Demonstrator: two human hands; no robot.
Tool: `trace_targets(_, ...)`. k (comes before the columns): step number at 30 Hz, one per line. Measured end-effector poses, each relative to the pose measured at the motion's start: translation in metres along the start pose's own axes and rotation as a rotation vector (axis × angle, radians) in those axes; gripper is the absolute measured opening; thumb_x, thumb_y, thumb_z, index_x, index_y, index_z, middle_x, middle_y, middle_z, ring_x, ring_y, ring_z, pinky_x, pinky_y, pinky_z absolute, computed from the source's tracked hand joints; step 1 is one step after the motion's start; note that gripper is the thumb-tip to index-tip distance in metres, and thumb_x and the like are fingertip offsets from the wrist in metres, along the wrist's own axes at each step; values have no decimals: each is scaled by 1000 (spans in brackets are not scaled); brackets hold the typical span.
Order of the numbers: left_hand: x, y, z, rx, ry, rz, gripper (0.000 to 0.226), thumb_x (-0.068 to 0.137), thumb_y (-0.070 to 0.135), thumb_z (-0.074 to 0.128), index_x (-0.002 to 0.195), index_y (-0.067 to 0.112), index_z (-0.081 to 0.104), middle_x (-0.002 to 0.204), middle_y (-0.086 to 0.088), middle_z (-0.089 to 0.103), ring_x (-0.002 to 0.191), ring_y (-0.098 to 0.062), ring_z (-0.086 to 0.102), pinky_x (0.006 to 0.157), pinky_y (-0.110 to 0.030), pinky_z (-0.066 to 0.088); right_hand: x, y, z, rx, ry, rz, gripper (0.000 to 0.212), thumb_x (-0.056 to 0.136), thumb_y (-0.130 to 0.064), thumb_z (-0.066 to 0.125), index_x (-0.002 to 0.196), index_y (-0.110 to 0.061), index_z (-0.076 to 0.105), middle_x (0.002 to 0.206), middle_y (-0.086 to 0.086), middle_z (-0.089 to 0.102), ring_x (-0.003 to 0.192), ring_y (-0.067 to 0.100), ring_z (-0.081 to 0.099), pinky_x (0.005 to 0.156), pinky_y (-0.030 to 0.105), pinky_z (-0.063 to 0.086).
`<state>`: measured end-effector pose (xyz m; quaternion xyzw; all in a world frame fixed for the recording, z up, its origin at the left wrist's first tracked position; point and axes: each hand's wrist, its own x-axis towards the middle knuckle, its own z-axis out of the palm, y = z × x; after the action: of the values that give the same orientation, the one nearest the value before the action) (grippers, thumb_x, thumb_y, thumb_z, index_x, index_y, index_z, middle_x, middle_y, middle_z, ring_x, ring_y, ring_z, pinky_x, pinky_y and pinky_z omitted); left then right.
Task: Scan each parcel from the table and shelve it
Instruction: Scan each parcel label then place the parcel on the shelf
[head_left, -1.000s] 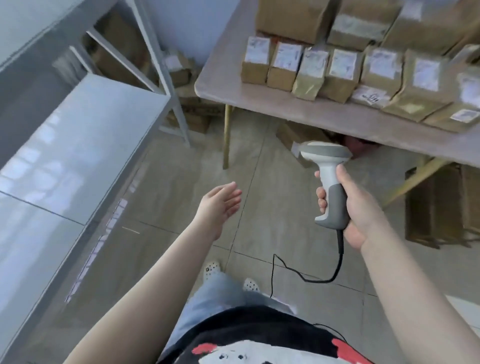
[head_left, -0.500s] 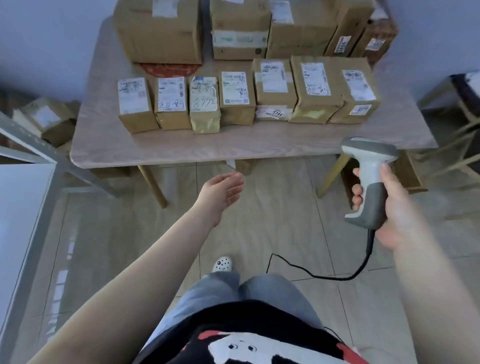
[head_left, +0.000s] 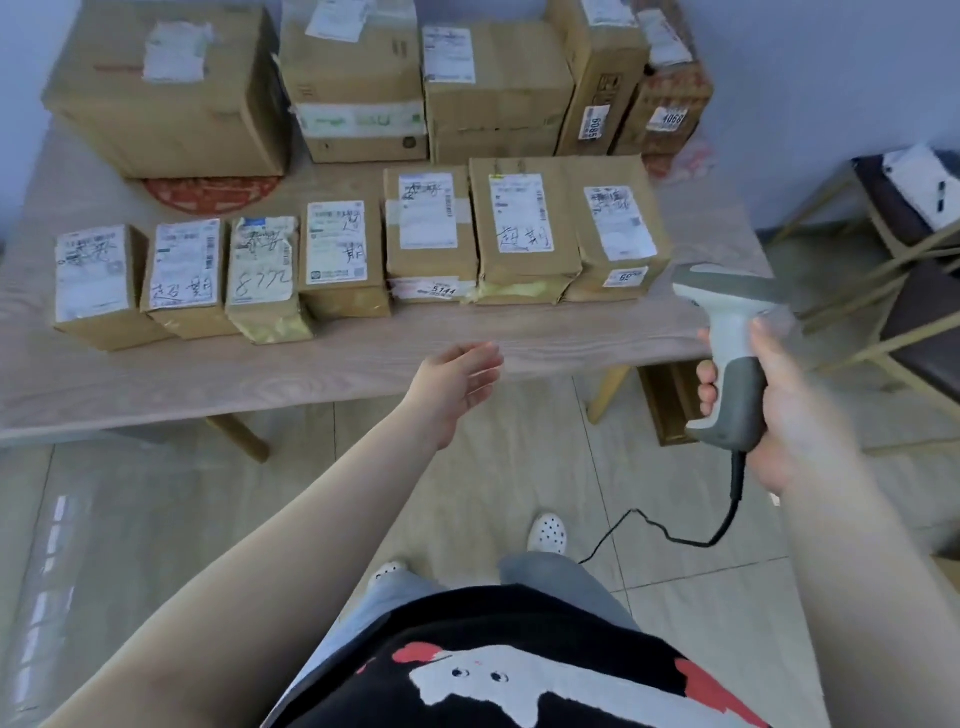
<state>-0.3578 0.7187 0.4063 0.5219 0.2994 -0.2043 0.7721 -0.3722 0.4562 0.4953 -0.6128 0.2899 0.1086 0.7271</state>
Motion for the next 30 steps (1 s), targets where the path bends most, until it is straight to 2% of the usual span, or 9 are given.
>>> trace_targets(5, 28, -4, 84, -25, 35, 8, 8, 96, 21, 66, 99, 14, 65, 99, -3, 69, 91, -17, 64, 85, -25, 52, 50, -48, -49, -30, -64, 23, 47, 95, -57, 50, 109, -16, 69, 65, -1, 58, 56, 10, 50, 58, 20, 45)
trace_targets(9, 47, -9, 145, -27, 57, -7, 11, 94, 24, 68, 100, 15, 63, 106, -6, 64, 93, -18, 64, 80, -25, 55, 81, -76, -80, -47, -77, 31, 44, 96, -56, 49, 104, -18, 70, 65, -3, 60, 57, 9, 51, 65, 23, 41)
trace_targets(14, 78, 1, 195, -92, 169, -98, 39, 88, 35, 75, 110, 11, 53, 114, -10, 59, 104, -22, 66, 90, -32, 57, 112, -95, -104, -27, -92, 48, 44, 96, -56, 49, 104, -18, 69, 64, -3, 62, 59, 8, 52, 69, 27, 40)
trace_targets(18, 116, 17, 220, -170, 263, -260, 62, 78, 53, 79, 116, 15, 48, 95, -9, 56, 95, -25, 70, 95, -39, 57, 140, -105, -113, -13, -106, 54, 43, 95, -55, 51, 104, -17, 69, 67, -4, 64, 61, 8, 54, 69, 27, 42)
trace_targets(20, 137, 25, 227, -221, 329, -300, 79, 69, 63, 81, 125, 19, 46, 101, -7, 55, 87, -28, 71, 87, -43, 60, 156, -110, -115, -42, -127, 66, 45, 94, -56, 52, 107, -17, 69, 69, -2, 63, 61, 9, 54, 68, 26, 44)
trace_targets(22, 161, 25, 231, -335, 406, -306, 95, 58, 68, 83, 128, 15, 48, 114, -10, 59, 83, -32, 72, 66, -45, 63, 171, -117, -116, -78, -142, 80, 48, 92, -57, 52, 109, -16, 69, 70, 1, 62, 61, 10, 53, 68, 27, 44)
trace_targets(24, 179, 24, 234, -426, 484, -295, 98, 53, 67, 86, 129, 15, 53, 113, -13, 66, 80, -33, 74, 53, -43, 60, 187, -125, -117, -109, -140, 94, 48, 94, -56, 51, 110, -15, 69, 70, 2, 62, 61, 10, 53, 70, 28, 43)
trace_targets(27, 195, 20, 237, -475, 544, -271, 99, 49, 62, 91, 127, 12, 55, 116, -14, 67, 75, -32, 76, 53, -42, 60, 211, -136, -119, -151, -135, 107, 44, 97, -53, 49, 106, -17, 71, 69, 2, 60, 59, 11, 53, 69, 28, 44)
trace_targets(30, 190, 26, 251, -507, 567, -255, 94, 60, 49, 92, 132, 9, 46, 123, -14, 62, 81, -34, 75, 55, -44, 62, 229, -144, -121, -167, -153, 125, 43, 97, -52, 48, 105, -17, 71, 69, 1, 60, 59, 10, 54, 69, 28, 44)
